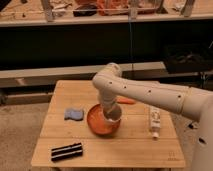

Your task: Place the ceramic cup in the ceramic bowl

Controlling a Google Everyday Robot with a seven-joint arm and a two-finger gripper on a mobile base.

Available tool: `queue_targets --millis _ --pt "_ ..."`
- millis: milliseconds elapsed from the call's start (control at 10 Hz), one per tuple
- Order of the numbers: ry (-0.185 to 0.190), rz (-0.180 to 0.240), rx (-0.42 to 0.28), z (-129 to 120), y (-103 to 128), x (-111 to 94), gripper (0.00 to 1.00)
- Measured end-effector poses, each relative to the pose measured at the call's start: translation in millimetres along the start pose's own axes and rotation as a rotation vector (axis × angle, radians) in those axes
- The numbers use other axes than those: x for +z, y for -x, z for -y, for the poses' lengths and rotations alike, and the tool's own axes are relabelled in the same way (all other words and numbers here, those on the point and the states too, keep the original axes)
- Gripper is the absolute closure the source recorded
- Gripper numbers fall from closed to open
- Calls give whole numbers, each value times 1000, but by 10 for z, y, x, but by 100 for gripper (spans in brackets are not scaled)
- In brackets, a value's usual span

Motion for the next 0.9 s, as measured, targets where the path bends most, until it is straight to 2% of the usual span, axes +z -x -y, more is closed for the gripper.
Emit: queue_targets --millis 900 --pt "-34 24 -37 29 -5 29 95"
